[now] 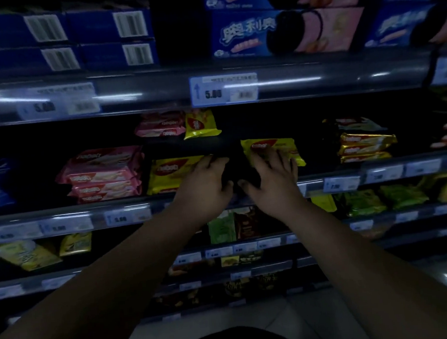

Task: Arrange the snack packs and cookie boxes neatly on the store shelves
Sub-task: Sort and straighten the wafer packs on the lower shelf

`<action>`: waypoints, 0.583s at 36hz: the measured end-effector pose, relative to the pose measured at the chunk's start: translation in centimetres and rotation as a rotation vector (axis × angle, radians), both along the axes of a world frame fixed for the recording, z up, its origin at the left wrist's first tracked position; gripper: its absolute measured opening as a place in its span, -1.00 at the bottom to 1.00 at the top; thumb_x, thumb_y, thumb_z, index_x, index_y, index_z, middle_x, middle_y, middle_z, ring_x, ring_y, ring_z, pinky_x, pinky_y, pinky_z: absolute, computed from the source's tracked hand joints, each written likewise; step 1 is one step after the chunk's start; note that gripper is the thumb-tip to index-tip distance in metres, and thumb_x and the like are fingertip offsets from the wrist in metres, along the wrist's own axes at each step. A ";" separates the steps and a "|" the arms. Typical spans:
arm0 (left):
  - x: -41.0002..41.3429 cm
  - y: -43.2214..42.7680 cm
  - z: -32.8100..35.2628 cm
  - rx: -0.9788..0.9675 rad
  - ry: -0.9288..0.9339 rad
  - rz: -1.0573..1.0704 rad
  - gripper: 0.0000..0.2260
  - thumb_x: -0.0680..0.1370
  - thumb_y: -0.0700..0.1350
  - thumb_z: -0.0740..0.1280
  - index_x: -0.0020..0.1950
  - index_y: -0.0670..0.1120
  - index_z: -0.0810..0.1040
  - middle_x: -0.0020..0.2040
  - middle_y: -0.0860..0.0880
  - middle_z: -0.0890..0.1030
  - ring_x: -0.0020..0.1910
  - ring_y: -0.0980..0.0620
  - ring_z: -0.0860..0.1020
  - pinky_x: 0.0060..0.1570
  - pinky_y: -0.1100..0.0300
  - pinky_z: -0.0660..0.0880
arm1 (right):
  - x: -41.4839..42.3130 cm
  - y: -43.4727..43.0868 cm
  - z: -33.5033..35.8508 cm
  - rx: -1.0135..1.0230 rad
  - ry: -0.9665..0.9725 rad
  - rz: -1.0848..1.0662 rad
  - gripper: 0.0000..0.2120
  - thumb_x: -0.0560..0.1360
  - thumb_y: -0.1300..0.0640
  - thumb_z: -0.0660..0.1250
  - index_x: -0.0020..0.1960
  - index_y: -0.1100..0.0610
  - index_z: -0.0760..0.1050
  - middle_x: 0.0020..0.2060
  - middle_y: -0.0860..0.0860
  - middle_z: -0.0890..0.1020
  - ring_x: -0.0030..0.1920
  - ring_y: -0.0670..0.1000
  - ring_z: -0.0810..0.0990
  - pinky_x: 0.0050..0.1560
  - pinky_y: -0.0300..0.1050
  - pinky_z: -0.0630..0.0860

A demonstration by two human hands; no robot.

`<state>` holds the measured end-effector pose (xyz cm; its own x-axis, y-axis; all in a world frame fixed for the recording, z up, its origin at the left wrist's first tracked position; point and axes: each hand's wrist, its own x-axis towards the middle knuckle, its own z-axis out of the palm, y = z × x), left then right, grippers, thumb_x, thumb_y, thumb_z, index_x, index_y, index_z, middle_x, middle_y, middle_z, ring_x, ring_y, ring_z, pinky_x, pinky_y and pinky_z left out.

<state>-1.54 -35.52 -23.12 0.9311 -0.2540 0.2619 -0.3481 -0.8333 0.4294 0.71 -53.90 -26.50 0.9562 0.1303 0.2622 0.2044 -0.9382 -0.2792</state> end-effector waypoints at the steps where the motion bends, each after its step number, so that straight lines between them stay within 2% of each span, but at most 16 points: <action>1: 0.4 -1.2 0.1 -0.036 0.031 -0.012 -0.52 0.59 -0.04 0.28 0.50 -0.05 0.29 0.39 -0.11 0.39 0.29 -0.12 0.44 0.18 0.07 0.47 | 0.4 -1.1 0.0 0.008 0.011 -0.031 -0.30 0.50 -0.32 0.15 0.56 -0.13 0.09 0.55 0.17 0.11 0.54 0.24 0.00 0.49 0.27 -0.10; 3: 1.4 -3.6 0.3 -0.106 0.109 -0.012 -0.51 0.60 -0.04 0.27 0.52 -0.02 0.25 0.39 -0.13 0.40 0.26 -0.13 0.48 0.09 0.10 0.50 | 1.3 -3.0 0.0 0.011 0.044 -0.097 -0.31 0.52 -0.28 0.19 0.56 -0.13 0.07 0.57 0.19 0.05 0.55 0.26 -0.03 0.50 0.26 -0.12; 4: 1.9 -4.6 0.3 -0.128 0.146 -0.001 -0.49 0.61 -0.03 0.26 0.54 -0.01 0.21 0.38 -0.15 0.42 0.19 -0.15 0.52 -0.06 0.13 0.50 | 1.7 -3.8 0.0 0.001 0.063 -0.126 -0.31 0.52 -0.28 0.19 0.56 -0.12 0.06 0.57 0.20 0.03 0.55 0.26 -0.05 0.50 0.27 -0.12; 6: 3.1 -6.2 0.1 -0.107 0.210 0.028 -0.45 0.62 0.00 0.24 0.57 0.04 0.12 0.32 -0.20 0.49 -0.03 -0.16 0.59 -0.37 0.21 0.37 | 2.4 -5.1 -0.2 -0.029 0.102 -0.156 -0.30 0.52 -0.31 0.16 0.57 -0.13 0.03 0.57 0.22 0.00 0.55 0.27 -0.07 0.50 0.27 -0.15; 8: 4.3 -7.2 -0.3 -0.027 0.241 0.063 -0.40 0.61 0.01 0.23 0.59 0.09 0.04 0.22 -0.22 0.56 -0.18 -0.11 0.58 -0.41 0.21 0.33 | 2.7 -5.8 -0.4 -0.044 0.128 -0.137 -0.31 0.51 -0.36 0.09 0.56 -0.17 0.03 0.57 0.21 0.00 0.55 0.27 -0.05 0.48 0.28 -0.17; 11: 5.4 -8.1 -0.8 0.109 0.297 0.109 -0.36 0.60 0.02 0.24 0.60 0.09 -0.03 0.00 -0.15 0.63 -0.24 -0.10 0.59 -0.34 0.08 0.51 | 2.9 -6.2 -0.5 -0.027 0.161 -0.075 -0.35 0.51 -0.40 0.00 0.54 -0.22 0.08 0.56 0.17 0.07 0.55 0.21 0.03 0.48 0.30 -0.13; 12: 5.6 -8.2 -0.9 0.130 0.298 0.113 -0.36 0.60 0.01 0.24 0.60 0.09 -0.01 -0.07 -0.12 0.62 -0.28 -0.10 0.58 -0.33 0.07 0.51 | 2.8 -6.1 -0.4 -0.020 0.149 -0.061 -0.36 0.51 -0.39 0.01 0.53 -0.21 0.11 0.55 0.17 0.13 0.54 0.20 0.09 0.49 0.28 -0.05; 14: 5.5 -8.4 -1.0 0.095 0.265 0.084 -0.40 0.60 -0.04 0.25 0.58 0.12 0.07 -0.18 -0.09 0.60 -0.35 -0.07 0.51 -0.39 0.16 0.41 | 2.7 -6.1 -0.2 0.022 0.107 -0.037 -0.43 0.55 -0.27 0.13 0.51 -0.14 0.24 0.47 0.18 0.27 0.43 0.25 0.29 0.41 0.22 0.25; 15: 5.4 -8.4 -1.1 0.050 0.238 0.055 -0.43 0.59 -0.08 0.25 0.57 0.12 0.13 -0.23 -0.09 0.58 -0.38 -0.06 0.49 -0.41 0.19 0.35 | 2.6 -6.0 -0.1 0.065 0.091 -0.025 -0.48 0.56 -0.18 0.21 0.48 -0.08 0.32 0.42 0.19 0.33 0.31 0.28 0.41 0.29 0.16 0.40; 17: 4.7 -8.3 -1.0 -0.030 0.179 0.021 -0.48 0.59 -0.13 0.26 0.54 0.11 0.24 -0.30 -0.06 0.54 -0.44 -0.03 0.45 -0.46 0.21 0.29 | 2.2 -5.8 0.1 0.165 0.046 -0.004 -0.58 0.57 -0.02 0.29 0.40 0.04 0.45 0.32 0.20 0.40 0.09 0.27 0.54 0.08 0.08 0.53; 18: 4.4 -8.0 -1.0 -0.065 0.149 0.022 -0.50 0.59 -0.14 0.26 0.52 0.10 0.27 -0.23 -0.08 0.57 -0.42 -0.02 0.47 -0.45 0.22 0.31 | 2.0 -5.7 0.2 0.215 0.008 0.006 -0.62 0.56 0.03 0.32 0.35 0.08 0.49 0.28 0.20 0.43 0.05 0.26 0.55 0.03 0.06 0.55; 19: 4.0 -7.6 -0.9 -0.096 0.117 0.031 -0.50 0.59 -0.12 0.28 0.51 0.09 0.29 -0.04 -0.13 0.60 -0.34 -0.04 0.52 -0.38 0.21 0.39 | 1.7 -5.5 0.2 0.265 -0.035 0.020 -0.65 0.55 0.08 0.34 0.31 0.09 0.52 0.26 0.20 0.45 0.04 0.25 0.55 0.02 0.06 0.55; 21: 2.7 -6.1 -0.6 -0.126 0.052 0.065 -0.50 0.58 -0.08 0.32 0.50 0.11 0.29 0.35 -0.16 0.43 -0.06 -0.11 0.58 -0.09 0.15 0.50 | 1.0 -4.6 0.5 0.341 -0.110 0.062 -0.68 0.53 0.14 0.37 0.28 0.11 0.54 0.24 0.18 0.46 0.08 0.22 0.54 0.03 0.04 0.55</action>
